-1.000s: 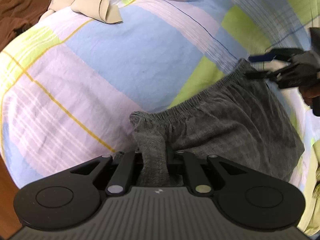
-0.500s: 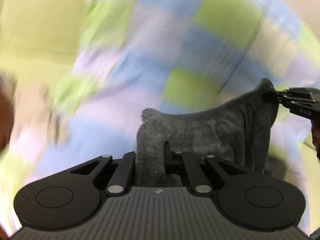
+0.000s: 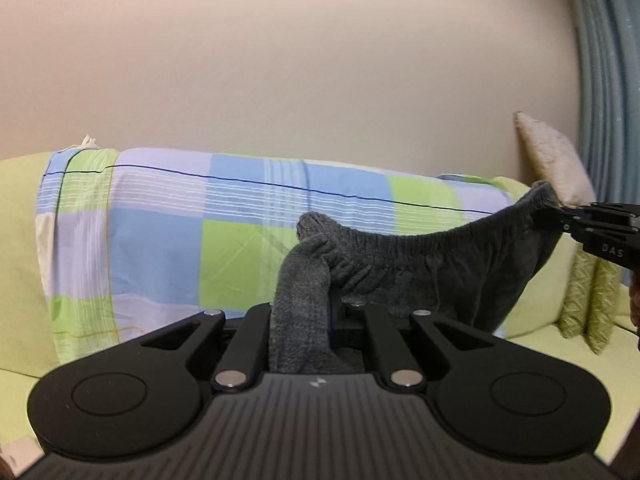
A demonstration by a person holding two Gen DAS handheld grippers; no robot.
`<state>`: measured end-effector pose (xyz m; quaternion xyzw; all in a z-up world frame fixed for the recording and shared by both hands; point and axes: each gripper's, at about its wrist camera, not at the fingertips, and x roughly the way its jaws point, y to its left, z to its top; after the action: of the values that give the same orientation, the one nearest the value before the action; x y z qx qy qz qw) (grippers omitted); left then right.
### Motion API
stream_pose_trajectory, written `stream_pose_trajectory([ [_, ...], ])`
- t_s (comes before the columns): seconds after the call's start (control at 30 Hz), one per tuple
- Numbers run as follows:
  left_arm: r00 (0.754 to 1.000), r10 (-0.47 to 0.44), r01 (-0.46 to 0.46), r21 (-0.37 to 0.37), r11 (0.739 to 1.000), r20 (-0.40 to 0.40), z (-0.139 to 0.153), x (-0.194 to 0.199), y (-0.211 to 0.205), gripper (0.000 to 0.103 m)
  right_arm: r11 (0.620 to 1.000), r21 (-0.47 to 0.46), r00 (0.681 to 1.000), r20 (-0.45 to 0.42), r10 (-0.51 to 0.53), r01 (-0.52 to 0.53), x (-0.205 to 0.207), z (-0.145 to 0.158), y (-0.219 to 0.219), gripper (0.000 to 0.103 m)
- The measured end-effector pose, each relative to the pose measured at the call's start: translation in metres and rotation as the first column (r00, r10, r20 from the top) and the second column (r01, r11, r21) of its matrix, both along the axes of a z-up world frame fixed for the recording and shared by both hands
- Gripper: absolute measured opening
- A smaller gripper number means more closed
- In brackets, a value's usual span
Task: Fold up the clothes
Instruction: 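Hold the shorts waistband with both grippers and lift to shake them out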
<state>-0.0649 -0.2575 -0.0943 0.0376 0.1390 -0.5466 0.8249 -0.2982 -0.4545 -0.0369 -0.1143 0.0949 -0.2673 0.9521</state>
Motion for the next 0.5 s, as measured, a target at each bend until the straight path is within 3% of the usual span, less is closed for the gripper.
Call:
stream_pose_trajectory([
  [0.17,1.000,0.011,-0.011,-0.001,1.000,0.017,0.026,-0.021,0.038,0.005,0.995,0.035,0.995,0.026,-0.099,0.098,-0.046,0.012,0.084,0.005],
  [0.3,0.997,0.015,-0.017,0.028,0.999,0.079,0.042,-0.015,0.031,0.006,0.989,0.043,0.990,0.015,-0.140,0.140,-0.057,0.025,0.103,0.005],
  [0.43,0.997,0.017,-0.028,0.153,0.988,0.071,0.004,0.008,-0.033,0.006,0.985,0.062,0.985,-0.079,-0.156,0.161,-0.035,0.014,0.068,0.005],
  [0.5,1.000,0.015,-0.021,0.247,0.969,0.025,-0.047,0.033,-0.081,0.007,0.979,0.119,0.976,-0.159,-0.148,0.167,-0.011,-0.015,0.030,0.005],
])
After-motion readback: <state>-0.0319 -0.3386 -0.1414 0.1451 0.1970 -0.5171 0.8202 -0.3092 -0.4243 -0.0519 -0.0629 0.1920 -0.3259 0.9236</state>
